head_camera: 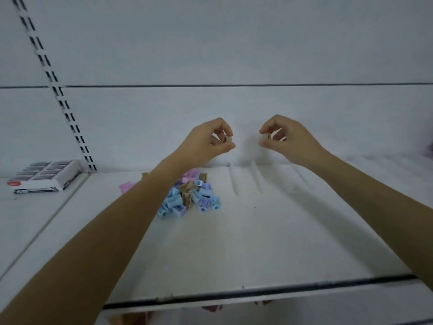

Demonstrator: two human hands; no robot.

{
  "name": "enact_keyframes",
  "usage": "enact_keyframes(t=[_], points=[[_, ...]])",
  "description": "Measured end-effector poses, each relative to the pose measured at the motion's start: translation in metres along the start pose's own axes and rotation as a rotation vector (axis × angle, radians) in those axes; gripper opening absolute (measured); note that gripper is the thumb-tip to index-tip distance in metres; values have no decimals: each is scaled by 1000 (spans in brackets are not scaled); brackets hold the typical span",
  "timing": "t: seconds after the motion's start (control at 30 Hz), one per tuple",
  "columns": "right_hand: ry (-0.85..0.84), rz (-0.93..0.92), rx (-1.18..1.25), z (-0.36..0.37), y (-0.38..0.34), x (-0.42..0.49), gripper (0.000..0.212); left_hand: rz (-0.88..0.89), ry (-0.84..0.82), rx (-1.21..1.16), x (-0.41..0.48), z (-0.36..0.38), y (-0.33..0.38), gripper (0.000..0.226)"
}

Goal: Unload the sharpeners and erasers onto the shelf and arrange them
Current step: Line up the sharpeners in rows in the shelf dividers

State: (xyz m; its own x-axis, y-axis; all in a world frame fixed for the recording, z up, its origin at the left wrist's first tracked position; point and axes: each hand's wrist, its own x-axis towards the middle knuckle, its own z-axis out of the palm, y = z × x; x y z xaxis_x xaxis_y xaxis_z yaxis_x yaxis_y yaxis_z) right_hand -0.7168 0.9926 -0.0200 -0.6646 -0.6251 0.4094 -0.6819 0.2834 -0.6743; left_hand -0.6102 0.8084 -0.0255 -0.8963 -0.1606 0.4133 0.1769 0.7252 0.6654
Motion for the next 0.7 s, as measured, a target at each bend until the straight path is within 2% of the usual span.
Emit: enact_keyframes(t=[0.13,0.23,0.37,0.47,0.53,0.63,0.7], points=[[-93,60,195,-15,19,2,5,-37,26,9,12,30,15,19],[-139,171,378,-21,32,4,13,-90,46,-21,18,47,19,18],[-209,261,534,-24,44,10,21,-214,170,-157,21,65,18,16],[-221,254,505,-21,49,14,20,-293,174,-190,22,68,15,23],[-212,202,388,-18,52,18,13,-310,140,-169,24,66,13,25],[-154,83,144,-10,54,24,11,-269,93,36,27,65,8,19],[-133,2,84,-4,55,25,14,-184,86,168,28,66,4,17]])
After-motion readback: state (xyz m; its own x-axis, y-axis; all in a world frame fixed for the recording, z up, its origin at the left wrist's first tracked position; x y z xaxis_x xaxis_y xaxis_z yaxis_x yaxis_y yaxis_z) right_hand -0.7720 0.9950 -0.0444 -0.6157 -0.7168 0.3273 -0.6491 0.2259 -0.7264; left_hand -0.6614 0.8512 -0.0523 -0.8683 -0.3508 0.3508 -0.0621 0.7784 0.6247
